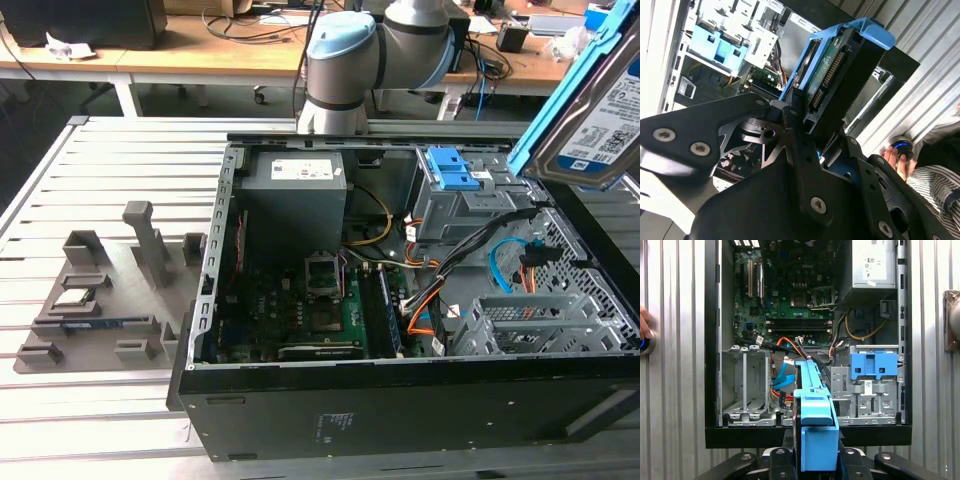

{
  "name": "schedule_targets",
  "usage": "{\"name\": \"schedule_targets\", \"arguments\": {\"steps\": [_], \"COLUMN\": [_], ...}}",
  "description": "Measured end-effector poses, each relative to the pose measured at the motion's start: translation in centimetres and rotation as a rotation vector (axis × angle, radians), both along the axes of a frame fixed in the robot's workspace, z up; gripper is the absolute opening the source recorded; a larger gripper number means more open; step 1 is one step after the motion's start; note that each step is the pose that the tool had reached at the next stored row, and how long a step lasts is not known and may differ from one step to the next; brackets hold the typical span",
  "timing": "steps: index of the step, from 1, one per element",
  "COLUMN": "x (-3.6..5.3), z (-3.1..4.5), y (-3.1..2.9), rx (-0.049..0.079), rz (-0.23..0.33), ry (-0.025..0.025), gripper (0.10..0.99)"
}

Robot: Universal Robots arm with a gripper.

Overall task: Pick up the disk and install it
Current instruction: 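Pick up the disk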

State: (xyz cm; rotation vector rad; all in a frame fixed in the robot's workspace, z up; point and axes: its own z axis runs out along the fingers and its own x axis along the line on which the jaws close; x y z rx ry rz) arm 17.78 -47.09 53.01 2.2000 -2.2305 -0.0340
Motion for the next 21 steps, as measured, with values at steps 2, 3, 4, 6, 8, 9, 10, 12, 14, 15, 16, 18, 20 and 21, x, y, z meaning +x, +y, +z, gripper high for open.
{"name": "schedule_targets", "arguments": {"steps": [2,3,4,6,8,9,10,12,14,15,16,18,20,21], "x": [0.0,0.0,0.0,0.0,0.0,0.0,0.0,0.0,0.0,0.0,0.0,0.0,0.0,0.0], "z": [-0.01,-0.02,-0.03,-0.05,-0.07,-0.08,-0.1,-0.11,-0.13,-0.13,-0.15,-0.16,-0.18,-0.19], "y": [-0.59,-0.99,-1.32,-2.13,-2.99,-3.41,-3.9,-4.43,-5.12,-5.37,-5.93,-6.43,-6.92,-7.52], "rx": [0.0,0.0,0.0,0.0,0.0,0.0,0.0,0.0,0.0,0.0,0.0,0.0,0.0,0.0], "rz": [0.0,0.0,0.0,0.0,0.0,0.0,0.0,0.0,0.0,0.0,0.0,0.0,0.0,0.0], "ry": [0.0,0.0,0.0,0.0,0.0,0.0,0.0,0.0,0.0,0.0,0.0,0.0,0.0,0.0], "gripper": [0.365,0.365,0.365,0.365,0.365,0.365,0.365,0.365,0.365,0.365,0.365,0.365,0.365,0.365]}}
